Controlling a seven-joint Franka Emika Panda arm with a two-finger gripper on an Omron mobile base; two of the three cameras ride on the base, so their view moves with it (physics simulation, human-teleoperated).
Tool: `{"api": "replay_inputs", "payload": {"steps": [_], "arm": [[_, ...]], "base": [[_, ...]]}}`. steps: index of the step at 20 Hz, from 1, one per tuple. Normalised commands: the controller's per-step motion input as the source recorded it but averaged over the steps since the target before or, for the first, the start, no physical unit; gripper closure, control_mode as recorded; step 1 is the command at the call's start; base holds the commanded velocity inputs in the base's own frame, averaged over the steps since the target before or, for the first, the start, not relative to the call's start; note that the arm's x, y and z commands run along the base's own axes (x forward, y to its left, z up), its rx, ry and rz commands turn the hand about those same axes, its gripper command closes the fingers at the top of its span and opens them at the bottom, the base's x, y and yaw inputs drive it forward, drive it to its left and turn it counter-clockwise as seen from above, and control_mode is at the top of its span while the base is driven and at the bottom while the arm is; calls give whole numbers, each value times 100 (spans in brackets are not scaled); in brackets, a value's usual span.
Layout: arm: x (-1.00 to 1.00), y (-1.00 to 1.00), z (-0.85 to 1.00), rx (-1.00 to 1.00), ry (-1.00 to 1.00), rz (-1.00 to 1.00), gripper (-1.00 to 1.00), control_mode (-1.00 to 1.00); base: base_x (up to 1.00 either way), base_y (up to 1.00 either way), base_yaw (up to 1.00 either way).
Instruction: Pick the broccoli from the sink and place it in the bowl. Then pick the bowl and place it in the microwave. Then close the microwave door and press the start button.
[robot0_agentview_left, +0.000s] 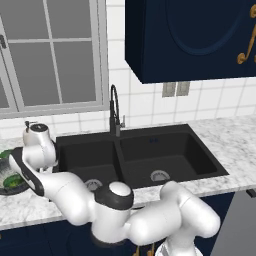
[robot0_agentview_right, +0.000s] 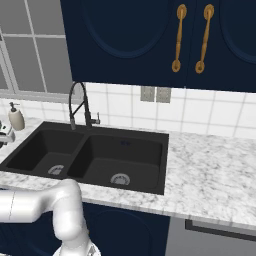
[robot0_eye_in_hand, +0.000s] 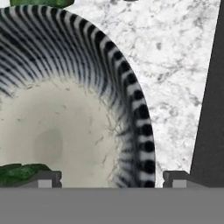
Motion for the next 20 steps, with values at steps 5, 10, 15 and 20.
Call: {"api": "replay_inputs", "payload": {"steps": [5, 10, 15, 20], "arm": [[-18, -2, -5, 3, 0, 0, 100, -100], [-73, -31, 19, 11, -7, 0, 100, -100], [-69, -62, 54, 10, -10, 0, 100, -100], [-14, -51, 31, 11, 0, 0, 100, -100]], "base": [[0, 0, 0], [0, 0, 0], [0, 0, 0], [0, 0, 0]]}}
